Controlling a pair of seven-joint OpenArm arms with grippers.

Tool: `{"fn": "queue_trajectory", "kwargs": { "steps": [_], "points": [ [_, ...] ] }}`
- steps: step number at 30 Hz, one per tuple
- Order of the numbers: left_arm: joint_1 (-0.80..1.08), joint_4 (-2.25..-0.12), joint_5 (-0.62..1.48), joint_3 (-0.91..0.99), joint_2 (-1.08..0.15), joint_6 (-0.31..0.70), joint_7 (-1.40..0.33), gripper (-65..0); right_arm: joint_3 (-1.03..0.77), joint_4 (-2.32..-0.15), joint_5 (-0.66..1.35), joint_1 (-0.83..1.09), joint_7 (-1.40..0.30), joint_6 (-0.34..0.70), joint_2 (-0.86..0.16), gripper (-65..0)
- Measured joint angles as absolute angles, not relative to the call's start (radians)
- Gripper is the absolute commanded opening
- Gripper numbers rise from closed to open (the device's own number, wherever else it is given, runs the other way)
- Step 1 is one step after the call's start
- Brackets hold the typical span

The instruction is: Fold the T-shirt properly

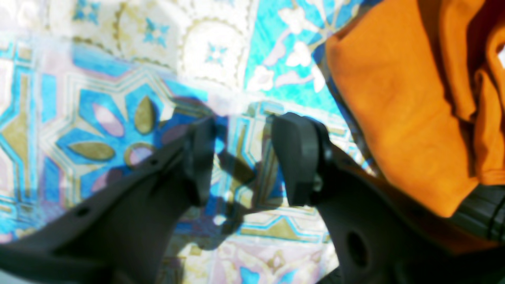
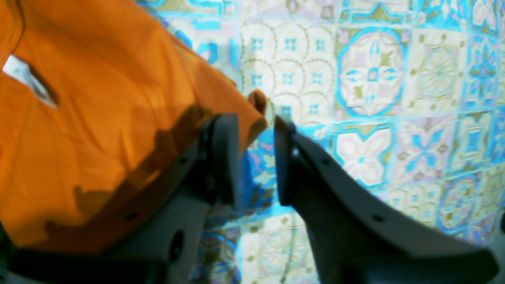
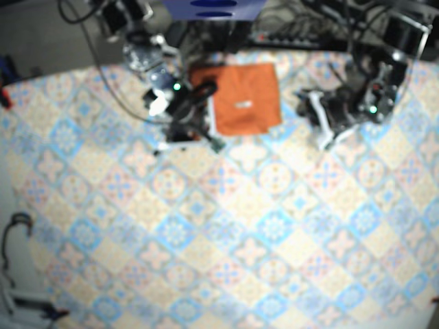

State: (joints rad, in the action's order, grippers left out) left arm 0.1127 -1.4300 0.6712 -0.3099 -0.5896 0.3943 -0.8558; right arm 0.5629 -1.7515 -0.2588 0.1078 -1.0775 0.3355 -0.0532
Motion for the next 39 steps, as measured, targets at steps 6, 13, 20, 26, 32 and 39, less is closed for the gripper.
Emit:
{"fn": "queue_trajectory", "kwargs": {
  "steps": [6, 13, 20, 26, 32, 39],
  "points": [
    [0.123, -1.436, 0.620, -0.305, -0.578, 0.397, -0.841, -37.8, 0.563, -1.555, -0.266, 0.102, -0.953, 0.335, -0.013, -49.1],
    [0.136, -1.437, 0.609, -0.302, -0.574, 0.397, -0.828, -37.8, 0.562, -1.486, -0.271, 0.094, -0.878, 0.327, 0.011, -49.1],
    [0.136, -1.438, 0.608, -0.302, -0.573, 0.397, -0.828, -37.8, 0.559, -1.589, -0.266, 0.107, -0.970, 0.340, -0.001, -49.1],
    [0.136, -1.439, 0.606, -0.304, -0.575, 0.397, -0.830, -37.8, 0.554, -1.784, -0.280, 0.104, -1.066, 0.335, -0.037, -49.1],
    [0.143, -1.451, 0.611, -0.376, -0.633, 0.397, -0.797, -37.8, 0.505, -1.843, -0.263, 0.105, -1.068, 0.336, -0.034, -49.1],
    [0.208, -1.626, 0.438, -0.505, -0.739, 0.388, -0.853, -37.8, 0.505, -1.776, -0.265, 0.051, -1.050, 0.337, -0.032, -49.1]
  ]
}}
